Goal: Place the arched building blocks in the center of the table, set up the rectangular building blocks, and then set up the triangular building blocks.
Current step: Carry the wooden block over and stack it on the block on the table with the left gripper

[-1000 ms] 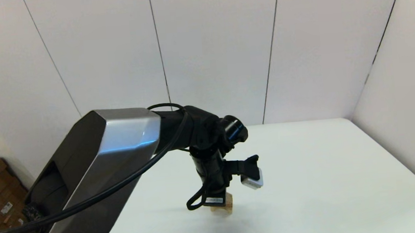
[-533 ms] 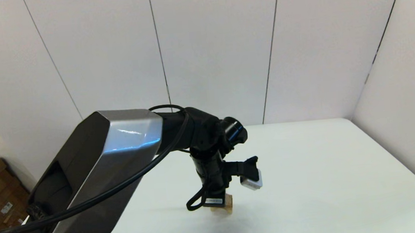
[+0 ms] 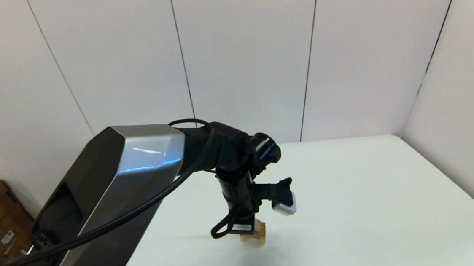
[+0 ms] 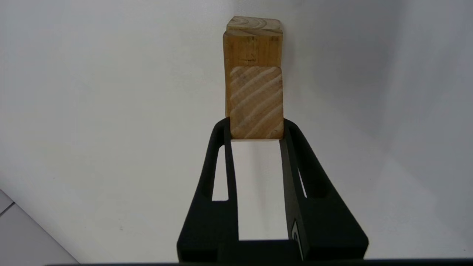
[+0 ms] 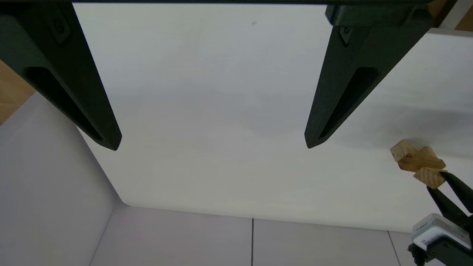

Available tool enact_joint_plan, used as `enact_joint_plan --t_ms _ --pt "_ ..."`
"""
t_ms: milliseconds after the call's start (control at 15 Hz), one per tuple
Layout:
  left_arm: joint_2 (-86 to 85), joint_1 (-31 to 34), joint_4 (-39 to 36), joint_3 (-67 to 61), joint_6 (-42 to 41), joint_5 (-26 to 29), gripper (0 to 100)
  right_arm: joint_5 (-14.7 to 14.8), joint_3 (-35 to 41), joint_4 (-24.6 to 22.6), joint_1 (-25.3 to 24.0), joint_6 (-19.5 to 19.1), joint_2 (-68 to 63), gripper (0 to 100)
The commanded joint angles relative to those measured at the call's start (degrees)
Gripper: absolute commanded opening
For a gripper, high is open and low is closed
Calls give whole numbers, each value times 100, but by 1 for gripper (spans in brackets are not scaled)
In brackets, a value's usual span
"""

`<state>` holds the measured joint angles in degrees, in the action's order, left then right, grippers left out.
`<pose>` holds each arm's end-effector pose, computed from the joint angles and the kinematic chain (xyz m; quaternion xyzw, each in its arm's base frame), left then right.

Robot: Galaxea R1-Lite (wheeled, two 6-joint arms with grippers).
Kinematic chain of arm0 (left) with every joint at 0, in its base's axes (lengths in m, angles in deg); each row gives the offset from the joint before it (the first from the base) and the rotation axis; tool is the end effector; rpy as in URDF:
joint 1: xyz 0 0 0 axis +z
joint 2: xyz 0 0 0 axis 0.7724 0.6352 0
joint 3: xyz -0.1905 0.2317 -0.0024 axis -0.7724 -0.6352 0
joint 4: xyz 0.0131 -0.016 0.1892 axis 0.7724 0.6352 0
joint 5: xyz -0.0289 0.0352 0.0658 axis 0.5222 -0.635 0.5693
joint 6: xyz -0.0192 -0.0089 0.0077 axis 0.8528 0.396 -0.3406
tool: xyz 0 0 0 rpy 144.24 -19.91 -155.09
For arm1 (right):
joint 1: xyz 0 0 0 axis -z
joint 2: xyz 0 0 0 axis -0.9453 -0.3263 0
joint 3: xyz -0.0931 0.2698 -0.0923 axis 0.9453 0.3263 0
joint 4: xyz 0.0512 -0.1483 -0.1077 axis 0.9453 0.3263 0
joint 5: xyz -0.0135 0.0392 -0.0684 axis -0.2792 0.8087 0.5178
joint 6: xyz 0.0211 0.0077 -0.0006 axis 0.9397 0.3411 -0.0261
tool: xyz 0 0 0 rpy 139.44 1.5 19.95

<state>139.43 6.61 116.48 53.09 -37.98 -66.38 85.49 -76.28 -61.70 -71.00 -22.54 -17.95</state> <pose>0.3152 -0.3034 0.0880 0.5463 0.3852 -0.5219 0.5299 -0.0235 0.0011 0.0750 -0.0372 0.0091 0.0248 0.9990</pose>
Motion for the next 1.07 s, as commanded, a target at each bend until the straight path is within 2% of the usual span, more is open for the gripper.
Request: enact_joint_plan --t_ms 67,1067 --pt "25 1 21 17 -24 -11 0 -6 0 2 5 -2 11 100" --pt "51 -7 -41 26 -42 6 0 -6 0 2 5 -2 11 100"
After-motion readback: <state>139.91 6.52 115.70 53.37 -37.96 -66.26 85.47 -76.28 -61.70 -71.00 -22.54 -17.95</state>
